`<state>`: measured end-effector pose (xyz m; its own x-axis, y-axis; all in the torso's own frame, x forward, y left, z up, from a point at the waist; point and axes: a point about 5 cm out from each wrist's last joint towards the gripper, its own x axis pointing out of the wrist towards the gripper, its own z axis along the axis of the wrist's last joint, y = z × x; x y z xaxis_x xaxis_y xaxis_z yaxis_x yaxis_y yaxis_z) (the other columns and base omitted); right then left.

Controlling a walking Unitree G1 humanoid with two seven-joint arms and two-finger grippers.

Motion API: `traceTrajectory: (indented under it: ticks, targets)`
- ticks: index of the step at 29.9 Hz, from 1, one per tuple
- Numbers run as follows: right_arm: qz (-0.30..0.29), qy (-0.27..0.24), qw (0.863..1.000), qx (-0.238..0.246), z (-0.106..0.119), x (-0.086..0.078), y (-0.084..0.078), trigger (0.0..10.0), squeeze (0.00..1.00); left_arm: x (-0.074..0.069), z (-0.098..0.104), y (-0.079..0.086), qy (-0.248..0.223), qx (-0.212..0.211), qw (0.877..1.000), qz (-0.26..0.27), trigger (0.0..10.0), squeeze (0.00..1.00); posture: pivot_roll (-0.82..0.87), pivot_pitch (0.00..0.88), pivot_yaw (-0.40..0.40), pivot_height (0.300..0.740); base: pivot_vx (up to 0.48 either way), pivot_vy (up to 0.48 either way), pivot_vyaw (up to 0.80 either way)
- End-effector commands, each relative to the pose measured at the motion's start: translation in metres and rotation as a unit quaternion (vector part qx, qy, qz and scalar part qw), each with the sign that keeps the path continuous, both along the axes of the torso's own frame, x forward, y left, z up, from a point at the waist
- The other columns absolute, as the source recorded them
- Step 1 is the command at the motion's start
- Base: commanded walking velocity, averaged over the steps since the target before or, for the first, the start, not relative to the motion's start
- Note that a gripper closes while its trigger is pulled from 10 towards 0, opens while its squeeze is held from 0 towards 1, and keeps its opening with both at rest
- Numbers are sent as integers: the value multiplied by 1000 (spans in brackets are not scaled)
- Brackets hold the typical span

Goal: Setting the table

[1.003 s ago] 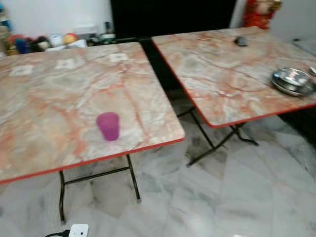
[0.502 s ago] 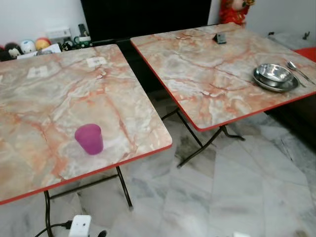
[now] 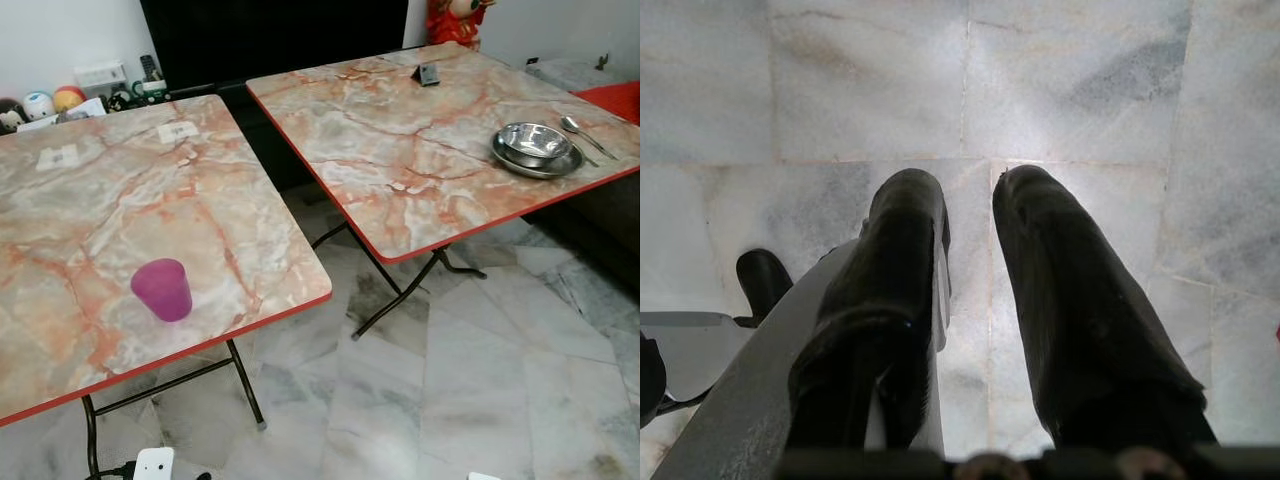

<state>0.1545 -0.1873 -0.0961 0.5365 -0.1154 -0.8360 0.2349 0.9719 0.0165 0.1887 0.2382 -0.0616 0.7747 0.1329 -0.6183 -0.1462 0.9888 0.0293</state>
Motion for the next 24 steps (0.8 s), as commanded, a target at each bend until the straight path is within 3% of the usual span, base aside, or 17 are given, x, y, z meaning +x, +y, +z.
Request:
traceTrajectory:
  ticks: [1,5,9,16,24]
  targets:
    - [-6,5,1000,1,-1,-3,-1,10000,0,-7,-2,1,-2,-7,1000,8,10000,0,20,95,37,740,0,0,0]
    - [-6,6,1000,0,-1,-4,-1,10000,0,-5,1,1,-20,6,1000,-8,10000,0,28,102,42,740,0,0,0]
    - [1,10,1000,0,-2,-6,0,10000,0,-4,2,-2,-37,-15,999,-9,10000,0,37,106,41,740,0,0,0]
    - [6,11,1000,-2,-2,-6,-1,10000,0,-2,5,-3,-60,-11,998,-13,10000,0,53,111,30,740,0,0,0]
    - [8,7,1000,-2,-2,-4,0,10000,0,-2,4,-2,-43,-1,999,-24,10000,0,43,101,37,740,0,0,0]
